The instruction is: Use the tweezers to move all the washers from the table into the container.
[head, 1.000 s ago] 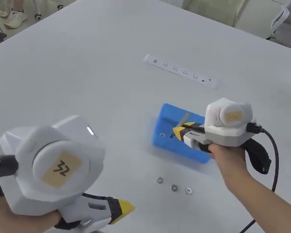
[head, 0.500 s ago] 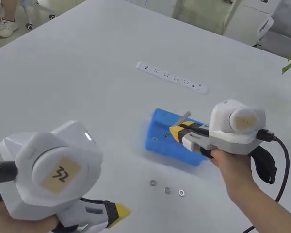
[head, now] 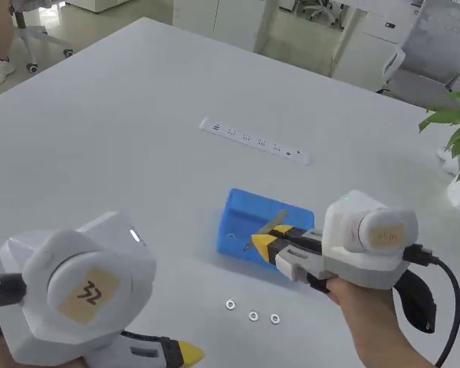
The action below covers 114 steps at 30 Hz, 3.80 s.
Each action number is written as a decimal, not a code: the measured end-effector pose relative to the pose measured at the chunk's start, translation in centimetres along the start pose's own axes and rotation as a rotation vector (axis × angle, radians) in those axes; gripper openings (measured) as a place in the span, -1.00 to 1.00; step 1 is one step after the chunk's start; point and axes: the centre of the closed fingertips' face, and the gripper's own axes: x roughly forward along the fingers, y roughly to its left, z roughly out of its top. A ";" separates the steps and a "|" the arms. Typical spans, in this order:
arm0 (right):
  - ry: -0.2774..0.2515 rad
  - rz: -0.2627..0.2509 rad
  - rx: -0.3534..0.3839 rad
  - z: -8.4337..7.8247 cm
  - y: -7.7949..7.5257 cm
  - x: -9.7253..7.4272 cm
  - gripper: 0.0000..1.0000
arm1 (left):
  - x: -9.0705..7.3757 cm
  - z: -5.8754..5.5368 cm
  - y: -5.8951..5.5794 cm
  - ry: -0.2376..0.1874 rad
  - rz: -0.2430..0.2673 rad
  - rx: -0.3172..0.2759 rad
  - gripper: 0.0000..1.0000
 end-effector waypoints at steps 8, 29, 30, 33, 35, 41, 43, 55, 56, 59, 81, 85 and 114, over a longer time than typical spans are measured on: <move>0.066 0.021 0.011 -3.2 1.3 0.6 -0.94 | -0.1 0.4 -0.3 -0.014 -0.012 0.012 0.96; 0.176 0.072 -0.028 -6.5 1.7 3.1 -0.94 | 2.0 3.5 0.0 -0.089 -0.112 0.051 0.67; 0.177 0.074 -0.030 -6.5 1.7 3.2 -0.94 | 2.2 3.7 0.0 -0.095 -0.118 0.052 0.64; 0.181 0.077 -0.035 -6.6 1.6 3.2 -0.94 | 2.7 4.4 -0.1 -0.117 -0.167 0.062 0.53; 0.188 0.078 -0.036 -6.8 1.5 3.2 -0.94 | 3.1 4.7 0.0 -0.121 -0.183 0.061 0.50; 0.196 0.087 -0.034 -7.1 1.5 3.2 -0.94 | 4.1 5.1 0.4 -0.119 -0.218 0.072 0.39; 0.198 0.087 -0.032 -7.2 1.5 3.3 -0.94 | 4.4 5.5 0.4 -0.125 -0.237 0.073 0.33; 0.181 0.087 -0.004 -7.3 1.4 3.3 -0.94 | 6.9 7.1 -0.7 -0.133 -0.359 0.155 -0.05; 0.178 0.086 -0.001 -7.3 1.4 3.2 -0.94 | 7.1 7.2 -0.8 -0.137 -0.375 0.154 -0.12; 0.174 0.089 0.008 -7.4 1.3 3.2 -0.94 | 7.9 7.2 -1.4 -0.134 -0.437 0.172 -0.26; 0.180 0.141 -0.113 -7.1 1.8 3.5 -0.94 | 11.3 5.5 -3.7 -0.088 -0.649 0.363 -0.97; 0.180 0.139 -0.127 -7.1 1.9 3.5 -0.94 | 11.2 5.3 -3.7 -0.091 -0.657 0.368 -0.99; 0.134 0.119 -0.123 -6.7 2.5 3.8 -0.89 | 10.4 5.0 -3.7 -0.103 -0.597 0.381 -1.00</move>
